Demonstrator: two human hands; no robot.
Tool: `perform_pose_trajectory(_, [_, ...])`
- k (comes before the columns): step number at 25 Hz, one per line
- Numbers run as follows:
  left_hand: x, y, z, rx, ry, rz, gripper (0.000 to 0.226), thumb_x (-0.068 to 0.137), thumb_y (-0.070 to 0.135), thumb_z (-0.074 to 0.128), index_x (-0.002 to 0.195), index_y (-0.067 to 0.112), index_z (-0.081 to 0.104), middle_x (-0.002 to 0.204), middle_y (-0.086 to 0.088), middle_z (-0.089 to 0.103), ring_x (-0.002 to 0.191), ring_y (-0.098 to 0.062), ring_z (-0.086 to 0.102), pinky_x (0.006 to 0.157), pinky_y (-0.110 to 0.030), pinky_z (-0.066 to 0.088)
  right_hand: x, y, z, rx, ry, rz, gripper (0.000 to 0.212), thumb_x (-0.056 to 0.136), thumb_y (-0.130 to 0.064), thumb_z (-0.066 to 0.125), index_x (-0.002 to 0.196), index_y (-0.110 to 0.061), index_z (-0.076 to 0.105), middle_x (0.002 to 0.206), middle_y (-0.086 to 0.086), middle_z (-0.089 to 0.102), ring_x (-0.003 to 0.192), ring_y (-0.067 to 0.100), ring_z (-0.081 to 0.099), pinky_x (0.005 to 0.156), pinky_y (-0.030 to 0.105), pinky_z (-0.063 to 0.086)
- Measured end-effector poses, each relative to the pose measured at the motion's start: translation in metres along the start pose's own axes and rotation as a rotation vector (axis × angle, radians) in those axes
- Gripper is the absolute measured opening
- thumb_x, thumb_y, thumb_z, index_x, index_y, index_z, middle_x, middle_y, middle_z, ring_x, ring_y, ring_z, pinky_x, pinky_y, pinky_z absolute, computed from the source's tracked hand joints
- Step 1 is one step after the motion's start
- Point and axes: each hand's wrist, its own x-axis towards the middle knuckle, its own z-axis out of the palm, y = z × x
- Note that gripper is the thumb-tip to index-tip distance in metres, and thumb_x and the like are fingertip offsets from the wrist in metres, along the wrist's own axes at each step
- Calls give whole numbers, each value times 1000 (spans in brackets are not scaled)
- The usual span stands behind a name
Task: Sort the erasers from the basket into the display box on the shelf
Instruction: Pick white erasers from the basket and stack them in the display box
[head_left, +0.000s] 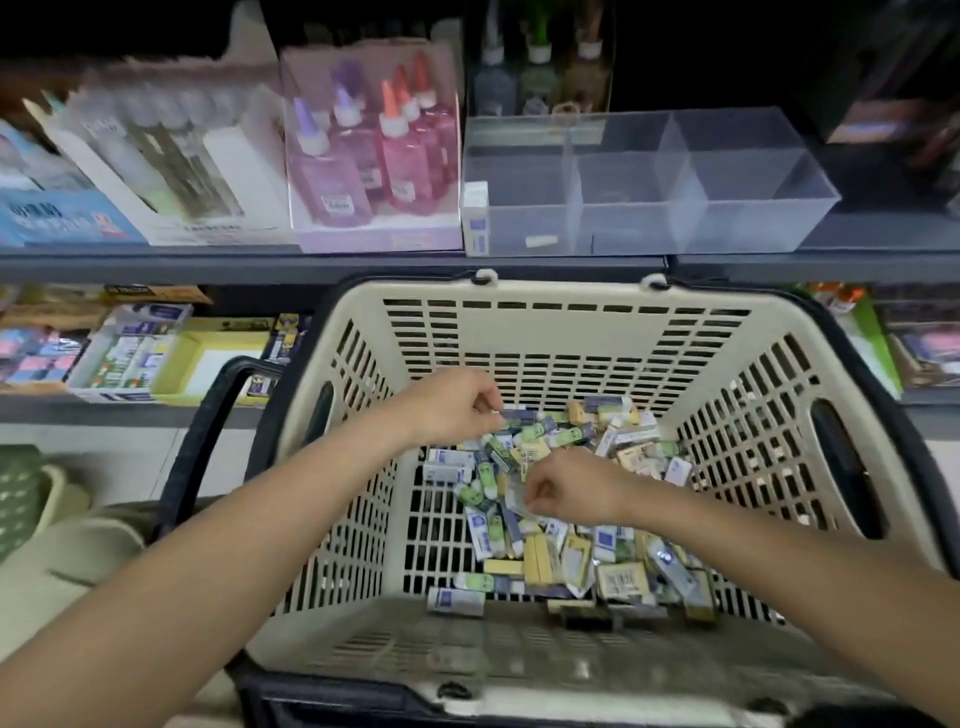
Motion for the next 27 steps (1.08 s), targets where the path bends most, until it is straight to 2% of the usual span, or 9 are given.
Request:
perform_pose_trajectory(3, [7,-11,0,8,25,-39,20,91,26,58,107,15,61,104,2,62,94,-12,57,82,-25,45,14,-14,11,-13,68,-114,19,91,-19,55,101,-13,70,101,2,71,90,17,64,79,27,49])
perform_pose_trajectory(5, [10,-17,0,11,39,-65,19,91,25,57,107,15,61,104,2,62,95,-12,56,84,-24,45,25,-28,23,-18,52,-280,20,91,-17,56,105,-14,70,106,0,71,96,14,63,93,27,42])
perform_pose_trajectory(7, [14,-21,0,8,39,-81,18,91,25,57,106,15,61,106,2,62,97,-12,57,88,-27,46,33,-36,41,-113,-52,-368,26,92,-18,55,115,-14,65,116,3,67,107,18,59,103,33,35])
perform_pose_trajectory(10, [18,-24,-3,-2,65,-74,17,91,23,56,106,15,61,102,4,62,95,-12,57,89,-29,48,38,-25,56,-366,-115,-323,38,91,-25,56,126,-12,54,128,7,56,121,24,46,106,38,31])
perform_pose_trajectory(12, [20,-26,-6,-10,96,-76,18,91,23,56,107,16,61,97,7,59,93,-11,57,88,-28,48,38,-15,54,-394,-79,-288,44,89,-34,57,127,-13,53,133,6,50,124,23,42,108,36,27])
perform_pose_trajectory(17, [20,-29,-7,17,125,-67,19,91,21,55,107,14,61,95,6,58,92,-12,57,86,-29,48,43,-17,52,-500,-37,-217,56,82,-42,58,131,-16,49,127,4,43,119,25,37,100,38,28])
perform_pose_trajectory(20, [17,-28,-8,22,114,-57,19,91,22,54,108,14,61,98,4,59,91,-12,56,84,-26,47,44,-28,61,-572,10,-180,50,80,-42,57,125,-19,54,122,6,41,118,27,35,98,41,26])
perform_pose_trajectory(24, [12,-21,-15,9,133,-40,20,92,21,54,108,12,61,104,1,62,91,-10,54,83,-22,43,40,-29,53,-533,4,-189,45,83,-38,58,123,-17,53,122,6,42,118,25,38,97,38,28])
perform_pose_trajectory(27, [2,-12,-17,-27,119,-37,22,92,22,55,110,11,60,108,-1,62,95,-13,56,84,-24,44,34,-18,45,-516,-25,-221,41,84,-38,58,120,-19,52,120,3,52,114,23,43,98,36,29])
